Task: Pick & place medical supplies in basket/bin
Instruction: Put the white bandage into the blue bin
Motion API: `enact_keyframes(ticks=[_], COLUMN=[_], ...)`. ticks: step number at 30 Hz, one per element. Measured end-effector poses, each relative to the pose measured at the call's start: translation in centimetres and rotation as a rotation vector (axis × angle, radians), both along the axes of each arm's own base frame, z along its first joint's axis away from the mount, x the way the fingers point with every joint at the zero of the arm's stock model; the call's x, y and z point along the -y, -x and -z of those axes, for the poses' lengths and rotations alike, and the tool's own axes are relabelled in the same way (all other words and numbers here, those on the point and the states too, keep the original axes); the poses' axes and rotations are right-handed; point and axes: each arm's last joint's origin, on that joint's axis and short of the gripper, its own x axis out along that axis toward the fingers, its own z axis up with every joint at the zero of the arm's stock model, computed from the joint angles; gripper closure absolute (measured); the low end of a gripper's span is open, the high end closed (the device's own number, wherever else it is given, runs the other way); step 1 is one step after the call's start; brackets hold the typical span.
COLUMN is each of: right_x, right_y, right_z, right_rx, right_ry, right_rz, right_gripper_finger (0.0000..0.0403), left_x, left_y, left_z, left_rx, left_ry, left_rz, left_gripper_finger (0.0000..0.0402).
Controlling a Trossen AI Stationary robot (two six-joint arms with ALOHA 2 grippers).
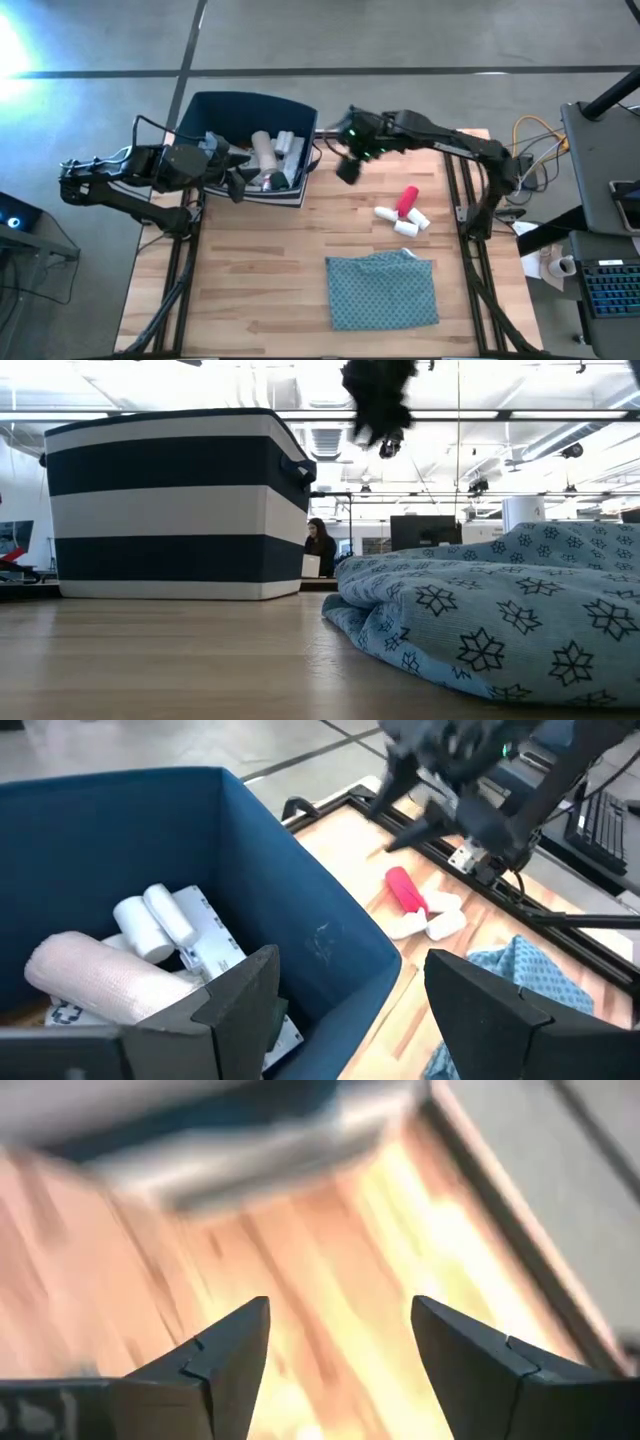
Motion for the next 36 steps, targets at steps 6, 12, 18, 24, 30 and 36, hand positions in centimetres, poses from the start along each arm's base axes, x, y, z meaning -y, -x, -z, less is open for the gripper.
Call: enact_keyframes(ticks=[6, 12, 18, 24, 30, 36], right_x=[-1.5, -3.2, -4.1, -4.3, -4.6, -4.7], right_y=[4.5, 6.7, 7.4, 7.8, 8.5, 9.0], right_z=[6.3, 12.9, 16.8, 18.7, 20.4, 21.5], right_rx=[-0.214, -0.376, -0.473, -0.441, -0.428, -0.408], right_ry=[-0.105, -0.176, -0.196, -0.217, -0.254, -0.276], right_rz=[0.079, 0.119, 0.098, 0.085, 0.079, 0.134], right_gripper_finger=[0.0164, 0.0152, 0.013, 0.0118, 0.0125, 0.0156], left_x=[0.0, 0.0, 0.0, 0.0, 0.0, 0.0], left_y=[-0.1, -0.1, -0.1, -0.1, -0.1, -0.1], left_z=[0.0, 0.0, 0.0, 0.0, 0.0, 0.0], left_rx=[-0.026, -0.028, -0.027, -0.019, -0.018, -0.018], left_ry=[-0.044, -0.049, -0.049, -0.048, -0.046, -0.046], left_rz=[0.023, 0.02, 0.02, 0.02, 0.019, 0.019], left_gripper_finger=[0.0171, 0.0171, 0.0171, 0.0171, 0.0171, 0.0171])
